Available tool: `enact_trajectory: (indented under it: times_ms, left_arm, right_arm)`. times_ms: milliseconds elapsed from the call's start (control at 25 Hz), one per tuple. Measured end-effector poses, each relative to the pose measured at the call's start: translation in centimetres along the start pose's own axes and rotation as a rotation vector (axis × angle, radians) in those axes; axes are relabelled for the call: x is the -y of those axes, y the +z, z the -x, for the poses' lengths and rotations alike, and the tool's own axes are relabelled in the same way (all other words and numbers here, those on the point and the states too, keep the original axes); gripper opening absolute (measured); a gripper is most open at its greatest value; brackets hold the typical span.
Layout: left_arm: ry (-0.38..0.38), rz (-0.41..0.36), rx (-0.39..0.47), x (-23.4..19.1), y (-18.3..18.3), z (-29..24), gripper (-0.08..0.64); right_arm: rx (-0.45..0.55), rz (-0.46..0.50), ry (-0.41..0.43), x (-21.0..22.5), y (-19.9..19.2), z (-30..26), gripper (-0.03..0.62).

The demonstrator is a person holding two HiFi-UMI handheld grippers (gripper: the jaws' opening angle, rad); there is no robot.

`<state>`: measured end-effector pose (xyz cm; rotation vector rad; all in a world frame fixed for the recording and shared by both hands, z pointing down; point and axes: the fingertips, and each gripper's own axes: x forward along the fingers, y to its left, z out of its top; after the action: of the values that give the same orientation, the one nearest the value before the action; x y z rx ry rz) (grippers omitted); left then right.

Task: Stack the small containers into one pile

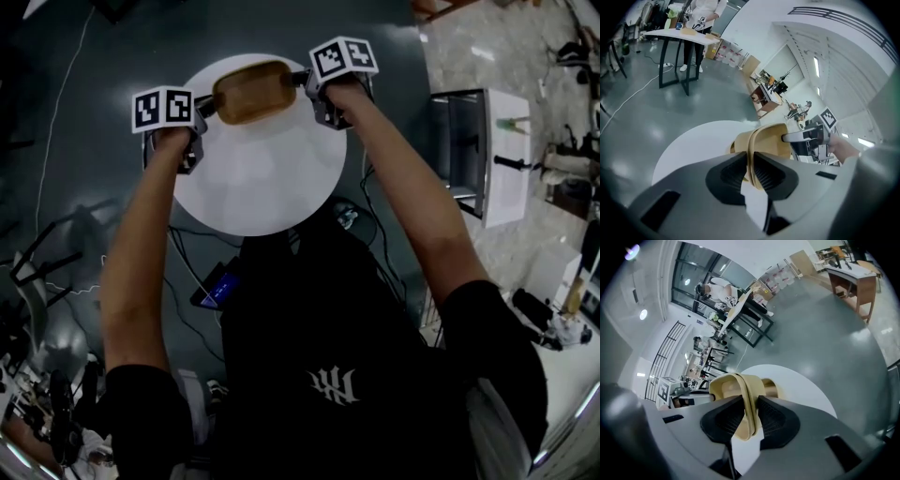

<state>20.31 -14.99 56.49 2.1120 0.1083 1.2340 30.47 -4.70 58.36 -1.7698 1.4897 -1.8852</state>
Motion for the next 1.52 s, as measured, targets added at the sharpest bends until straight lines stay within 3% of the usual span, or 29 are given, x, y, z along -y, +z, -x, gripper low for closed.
enact_trajectory:
  times_ms: [600,880,1160,1360,1520]
  left_arm:
    - [0.008,-0.005,-0.071,-0.4,-0.6,-3.8,0.052]
    - [-0.010,0.012,-0.088,-0.1,-0.8,-3.3,0.052]
    - [0.021,-0.009,-0.143,-1.2,-2.0,-3.6,0.058]
    - [0.054,-0.060,-0.143,-1.4,-1.7,-4.1,0.095]
    - [0.062,-0.056,-0.131,-1.6,-1.3,-3.8,0.103]
  right_arm:
    - [-0.061,-0.009,-0.048,4.0,0.2,-1.3,0.097]
    - [-0.097,-0.078,-0.048,4.1,-0.2,-1.7,0.098]
    - [-0.115,-0.032,-0.051,3.5,-0.1,-2.3,0.109]
    - [-0.105,0.025,-0.065,3.6,0.1,-2.5,0.113]
    - [-0.086,0.018,-0.058,3.5,0.5,-2.3,0.123]
